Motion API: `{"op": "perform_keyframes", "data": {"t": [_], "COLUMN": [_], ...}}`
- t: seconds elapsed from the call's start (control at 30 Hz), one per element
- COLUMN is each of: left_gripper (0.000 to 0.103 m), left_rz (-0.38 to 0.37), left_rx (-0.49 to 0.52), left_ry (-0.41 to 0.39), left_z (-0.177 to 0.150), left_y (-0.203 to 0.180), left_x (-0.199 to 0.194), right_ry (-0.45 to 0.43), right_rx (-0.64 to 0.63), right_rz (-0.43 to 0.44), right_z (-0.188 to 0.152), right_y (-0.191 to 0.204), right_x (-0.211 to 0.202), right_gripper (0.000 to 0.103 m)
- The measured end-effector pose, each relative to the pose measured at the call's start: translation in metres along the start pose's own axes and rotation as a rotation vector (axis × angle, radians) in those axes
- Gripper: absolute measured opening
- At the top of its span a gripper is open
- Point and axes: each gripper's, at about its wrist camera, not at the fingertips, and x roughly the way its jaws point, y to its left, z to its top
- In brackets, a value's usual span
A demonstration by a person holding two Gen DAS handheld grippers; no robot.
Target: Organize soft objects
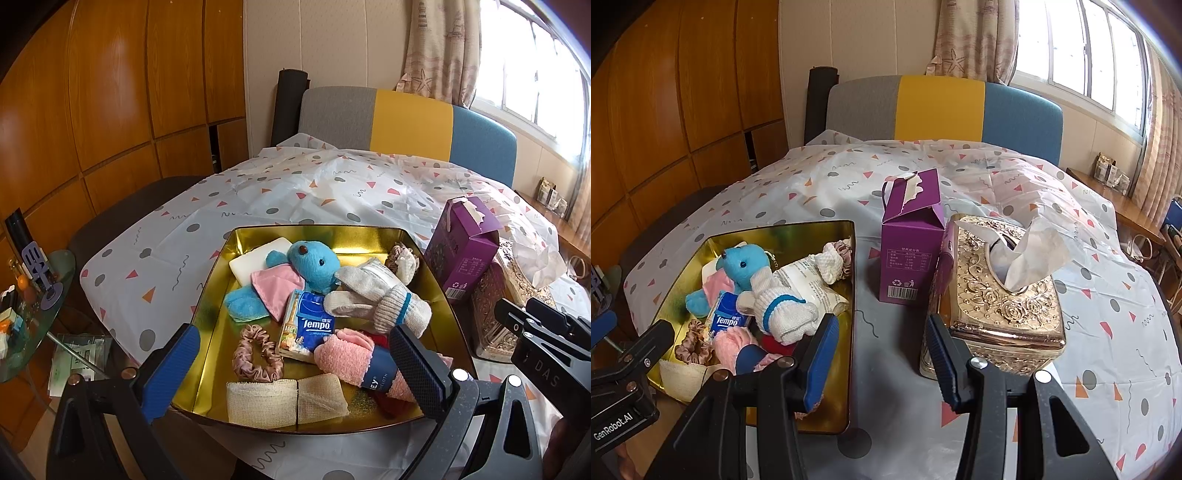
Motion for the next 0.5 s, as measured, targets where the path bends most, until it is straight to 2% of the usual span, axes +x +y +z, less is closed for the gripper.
{"op": "perform_keyframes", "data": {"t": [0.5], "left_gripper": [0.102], "left_rz": [0.017], "left_rx": [-0.002], "left_ry": [0.004], "left_z": [-0.0017], "left_y": [0.0025], "left_x": [0.002], "right_ry": [0.01], "right_rx": [-0.002], "right_rz": [-0.001], "right_z": [-0.0014], "right_y": [0.001], "right_x": [0.0024], "right_gripper": [0.049]}}
